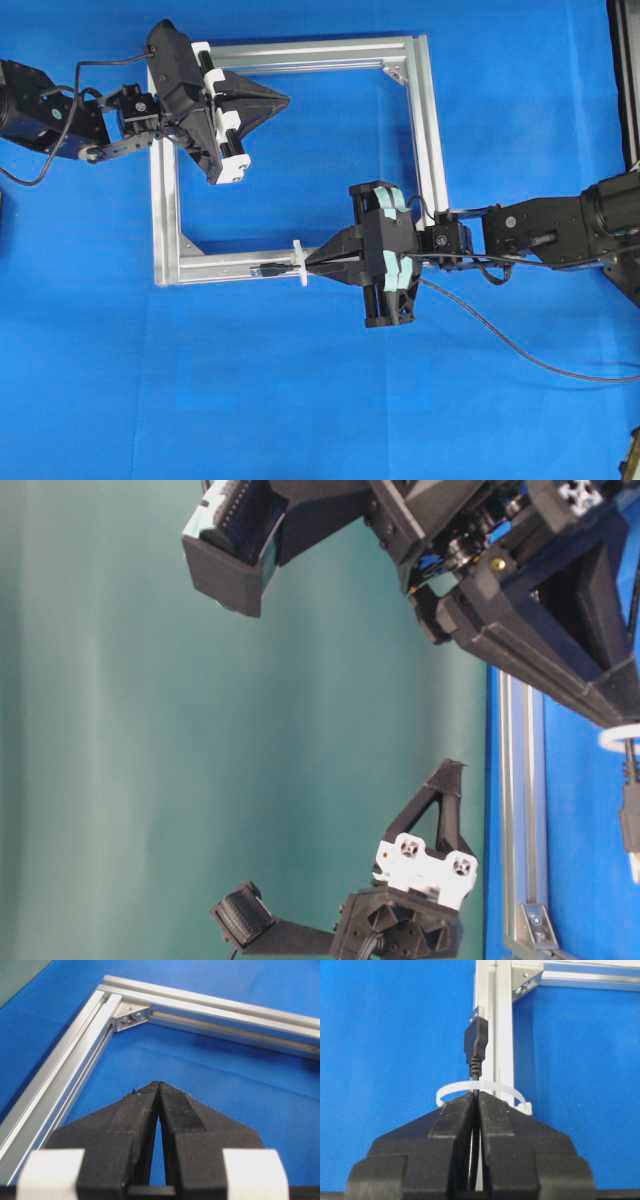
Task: Insert the wire through the string loop located in the center.
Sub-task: 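Push the plug leftward through the zip-tie loop with the right gripper, then move the open left gripper to the plug emerging from the loop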
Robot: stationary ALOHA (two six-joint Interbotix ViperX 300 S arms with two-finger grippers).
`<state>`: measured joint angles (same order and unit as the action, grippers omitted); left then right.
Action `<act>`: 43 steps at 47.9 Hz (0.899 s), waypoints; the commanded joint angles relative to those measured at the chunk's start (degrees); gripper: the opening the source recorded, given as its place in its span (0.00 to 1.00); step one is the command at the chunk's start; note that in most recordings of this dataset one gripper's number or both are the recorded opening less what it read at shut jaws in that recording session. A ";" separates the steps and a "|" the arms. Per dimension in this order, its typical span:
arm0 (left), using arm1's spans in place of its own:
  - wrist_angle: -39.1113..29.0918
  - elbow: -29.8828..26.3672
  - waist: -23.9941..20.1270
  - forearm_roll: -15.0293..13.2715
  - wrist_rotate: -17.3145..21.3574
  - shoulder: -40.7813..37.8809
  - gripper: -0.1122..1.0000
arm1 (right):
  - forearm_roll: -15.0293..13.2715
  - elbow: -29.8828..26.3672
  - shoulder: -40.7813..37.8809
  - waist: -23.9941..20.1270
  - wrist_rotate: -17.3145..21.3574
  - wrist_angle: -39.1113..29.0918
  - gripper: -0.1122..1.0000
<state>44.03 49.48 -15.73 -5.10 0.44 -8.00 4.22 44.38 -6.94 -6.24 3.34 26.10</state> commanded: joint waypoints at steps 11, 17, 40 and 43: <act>0.18 0.00 2.02 0.44 -0.53 2.29 0.10 | -0.09 -1.05 0.70 -0.09 0.00 0.62 0.08; 0.09 1.58 5.45 0.44 -0.79 3.60 0.10 | -0.09 -1.05 0.79 -0.09 0.00 0.70 0.08; 0.09 5.36 20.57 0.35 -4.13 8.96 0.10 | -0.09 -1.14 0.70 0.00 -0.09 0.70 0.08; 0.00 5.36 21.62 0.35 -4.83 8.96 0.10 | -0.09 -1.14 0.70 0.00 -0.09 0.70 0.08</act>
<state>43.86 55.28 4.75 -4.83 -3.96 -0.44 4.22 44.38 -7.03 -6.24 3.34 26.02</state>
